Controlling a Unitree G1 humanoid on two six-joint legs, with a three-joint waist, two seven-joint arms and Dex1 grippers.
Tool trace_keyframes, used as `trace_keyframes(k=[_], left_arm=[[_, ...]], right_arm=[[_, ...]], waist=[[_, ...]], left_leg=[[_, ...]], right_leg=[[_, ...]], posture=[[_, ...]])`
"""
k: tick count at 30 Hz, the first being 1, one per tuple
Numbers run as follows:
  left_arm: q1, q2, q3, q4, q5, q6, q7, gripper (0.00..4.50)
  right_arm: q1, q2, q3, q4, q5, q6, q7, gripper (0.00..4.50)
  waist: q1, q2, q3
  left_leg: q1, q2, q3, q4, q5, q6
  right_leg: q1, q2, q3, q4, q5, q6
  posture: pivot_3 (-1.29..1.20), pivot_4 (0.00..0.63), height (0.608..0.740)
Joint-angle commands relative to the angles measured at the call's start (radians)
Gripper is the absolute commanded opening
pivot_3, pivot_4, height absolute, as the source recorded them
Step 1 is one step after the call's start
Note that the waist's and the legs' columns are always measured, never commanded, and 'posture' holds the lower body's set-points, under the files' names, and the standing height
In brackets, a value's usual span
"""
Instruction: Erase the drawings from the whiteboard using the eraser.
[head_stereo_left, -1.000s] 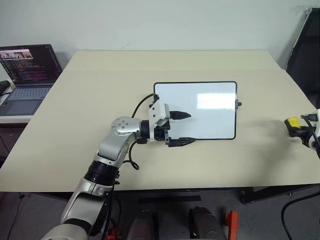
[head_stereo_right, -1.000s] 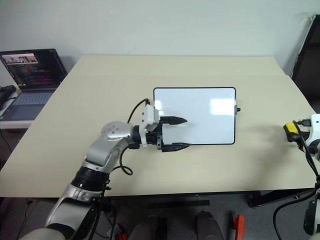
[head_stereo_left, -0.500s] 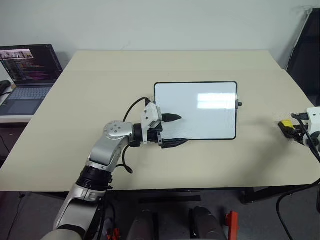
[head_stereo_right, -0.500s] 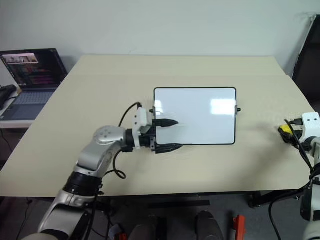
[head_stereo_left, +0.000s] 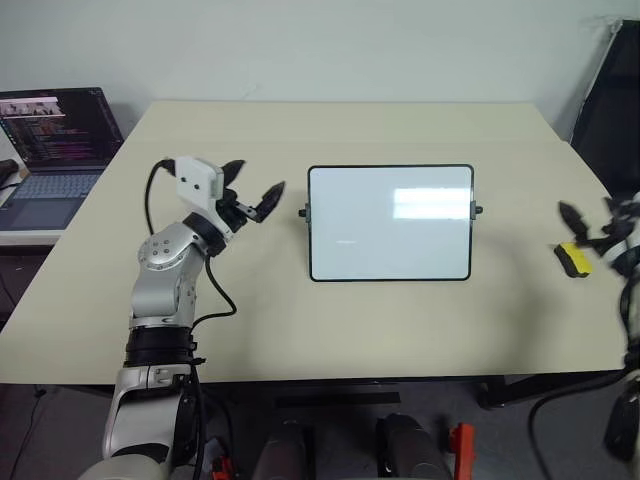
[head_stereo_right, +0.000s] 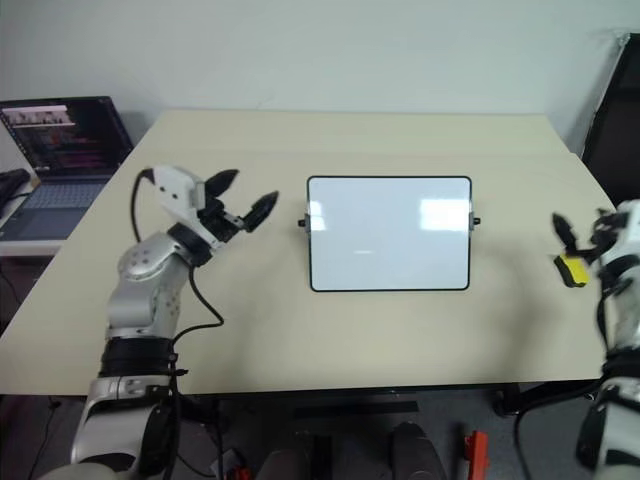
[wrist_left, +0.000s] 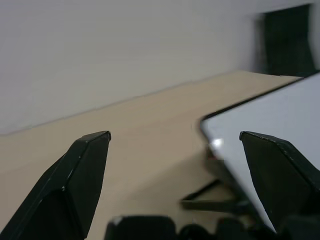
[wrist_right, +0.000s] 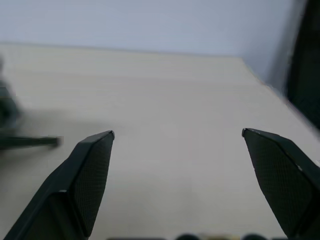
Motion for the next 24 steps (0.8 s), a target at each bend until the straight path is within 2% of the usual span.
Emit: trace_keyframes(k=[1, 7, 16, 24], left_arm=[[0.017, -0.026, -0.013, 0.054, 0.062, -0.091, 0.070, 4.50], [0.018, -0.128, -0.055, 0.174, 0.118, -0.189, 0.156, 4.50], [0.036, -0.171, -0.076, 0.243, 0.130, -0.217, 0.167, 4.50], [0.051, -0.193, -0.085, 0.276, 0.128, -0.220, 0.189, 4.50]], right_arm=[[0.035, 0.060, 0.006, -0.067, 0.006, -0.050, -0.055, 4.48], [0.046, 0.145, 0.052, -0.027, -0.012, -0.120, -0.076, 4.48], [0.037, 0.203, 0.088, -0.035, -0.027, -0.139, -0.141, 4.48], [0.032, 0.205, 0.103, -0.014, -0.030, -0.145, -0.164, 4.48]], waist=[[0.005, 0.001, 0.001], [0.023, 0.003, 0.001], [0.016, 0.003, 0.001], [0.017, 0.003, 0.001]], left_leg=[[0.000, -0.001, 0.001, 0.000, 0.000, 0.000], [-0.001, -0.001, 0.000, 0.001, 0.000, 0.000], [-0.001, 0.000, 0.000, 0.000, 0.000, 0.000], [-0.001, -0.001, 0.000, 0.000, 0.000, 0.000]], right_leg=[[0.000, 0.000, 0.000, 0.000, 0.000, 0.000], [-0.001, 0.000, -0.001, 0.000, 0.001, 0.001], [-0.001, 0.000, 0.000, 0.000, 0.001, 0.001], [-0.001, 0.000, 0.000, 0.000, 0.001, 0.001]], posture=[[0.00, 0.150, 0.740], [0.00, 0.150, 0.740], [0.00, 0.150, 0.740], [0.00, 0.150, 0.740]])
